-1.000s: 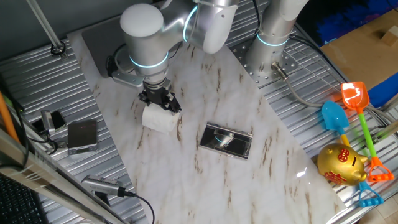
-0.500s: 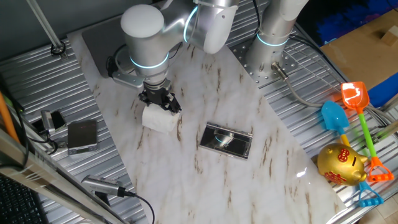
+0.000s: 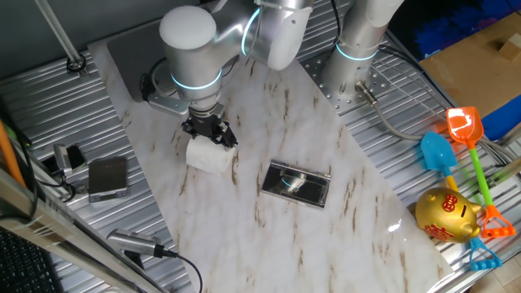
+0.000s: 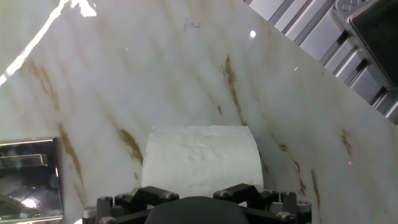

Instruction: Take the roll of paper down from the shelf

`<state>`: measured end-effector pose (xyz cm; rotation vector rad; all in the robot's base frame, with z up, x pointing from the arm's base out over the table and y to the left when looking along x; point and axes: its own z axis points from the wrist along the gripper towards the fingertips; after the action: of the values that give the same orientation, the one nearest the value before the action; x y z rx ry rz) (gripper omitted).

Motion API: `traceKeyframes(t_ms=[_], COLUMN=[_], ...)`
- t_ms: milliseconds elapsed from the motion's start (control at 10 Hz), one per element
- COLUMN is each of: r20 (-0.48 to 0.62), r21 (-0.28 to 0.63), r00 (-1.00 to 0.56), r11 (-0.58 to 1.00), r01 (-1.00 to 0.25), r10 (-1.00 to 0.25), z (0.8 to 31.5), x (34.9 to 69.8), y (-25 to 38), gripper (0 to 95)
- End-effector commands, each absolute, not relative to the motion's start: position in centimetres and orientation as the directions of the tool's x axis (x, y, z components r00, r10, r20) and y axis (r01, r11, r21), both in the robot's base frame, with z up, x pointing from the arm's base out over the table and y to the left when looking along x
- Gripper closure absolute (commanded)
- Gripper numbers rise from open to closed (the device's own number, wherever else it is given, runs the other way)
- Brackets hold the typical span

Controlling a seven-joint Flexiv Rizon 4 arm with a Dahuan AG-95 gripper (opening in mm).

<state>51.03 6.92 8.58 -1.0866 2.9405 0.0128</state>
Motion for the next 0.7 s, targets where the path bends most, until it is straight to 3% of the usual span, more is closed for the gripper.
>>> traceKeyframes(t_ms=[100,700], r20=[-0.010,-0.005], r21=[0.010,0.040], r00=[-0.755,-0.754], r11=[0.755,0.753], r01=[-0.655,-0.657], r10=[-0.655,-0.657], z=[8.6,11.0], x=[51.0,51.0], y=[6.9,6.7], gripper=[0.0,0.0])
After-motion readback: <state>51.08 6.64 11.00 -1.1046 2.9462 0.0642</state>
